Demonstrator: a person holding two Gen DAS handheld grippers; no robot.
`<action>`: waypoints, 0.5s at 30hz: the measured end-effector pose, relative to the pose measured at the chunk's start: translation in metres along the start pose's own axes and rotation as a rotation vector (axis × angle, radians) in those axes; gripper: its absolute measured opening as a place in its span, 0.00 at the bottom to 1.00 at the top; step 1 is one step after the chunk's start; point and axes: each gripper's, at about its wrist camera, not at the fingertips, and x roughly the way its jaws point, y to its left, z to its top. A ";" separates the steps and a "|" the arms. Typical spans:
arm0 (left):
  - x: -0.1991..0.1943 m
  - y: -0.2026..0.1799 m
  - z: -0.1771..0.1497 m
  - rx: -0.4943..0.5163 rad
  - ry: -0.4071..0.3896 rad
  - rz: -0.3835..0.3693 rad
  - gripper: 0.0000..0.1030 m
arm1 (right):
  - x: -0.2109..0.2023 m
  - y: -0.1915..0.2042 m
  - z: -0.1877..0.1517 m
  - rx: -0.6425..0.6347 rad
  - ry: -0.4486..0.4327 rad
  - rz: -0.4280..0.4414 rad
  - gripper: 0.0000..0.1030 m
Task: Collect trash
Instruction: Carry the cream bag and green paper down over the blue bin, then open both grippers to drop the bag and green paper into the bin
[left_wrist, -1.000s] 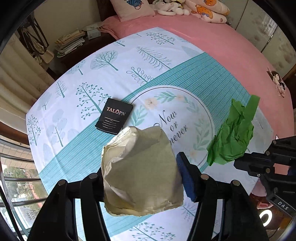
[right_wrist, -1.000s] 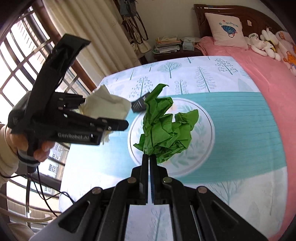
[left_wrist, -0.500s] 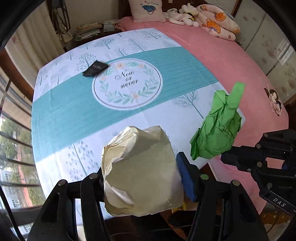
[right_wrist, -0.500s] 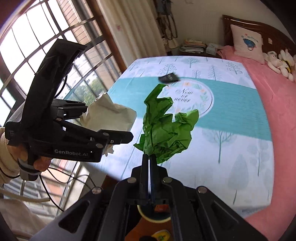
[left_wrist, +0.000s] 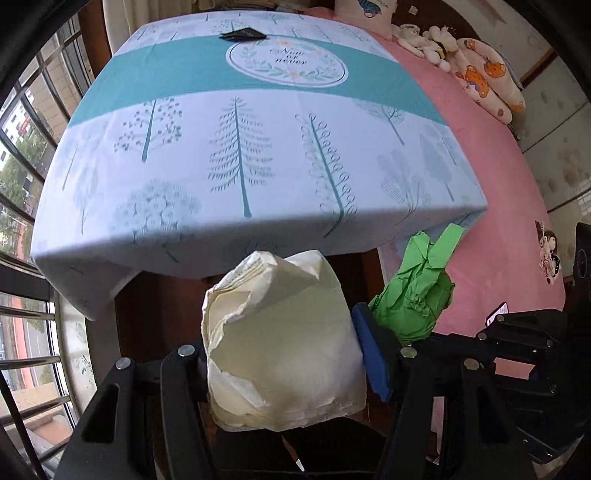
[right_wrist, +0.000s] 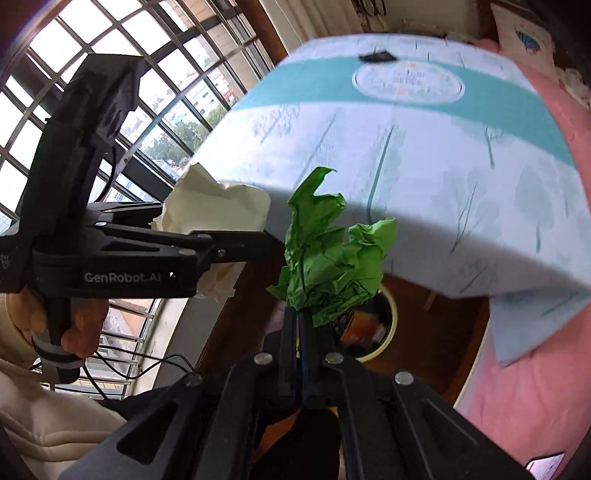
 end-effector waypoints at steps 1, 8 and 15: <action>0.010 0.004 -0.004 -0.008 0.011 -0.002 0.58 | 0.010 -0.002 -0.004 0.012 0.013 0.003 0.01; 0.130 0.033 -0.042 -0.045 0.113 -0.018 0.59 | 0.122 -0.028 -0.037 0.077 0.113 -0.004 0.01; 0.252 0.055 -0.061 -0.048 0.155 0.000 0.63 | 0.244 -0.082 -0.064 0.159 0.157 -0.019 0.01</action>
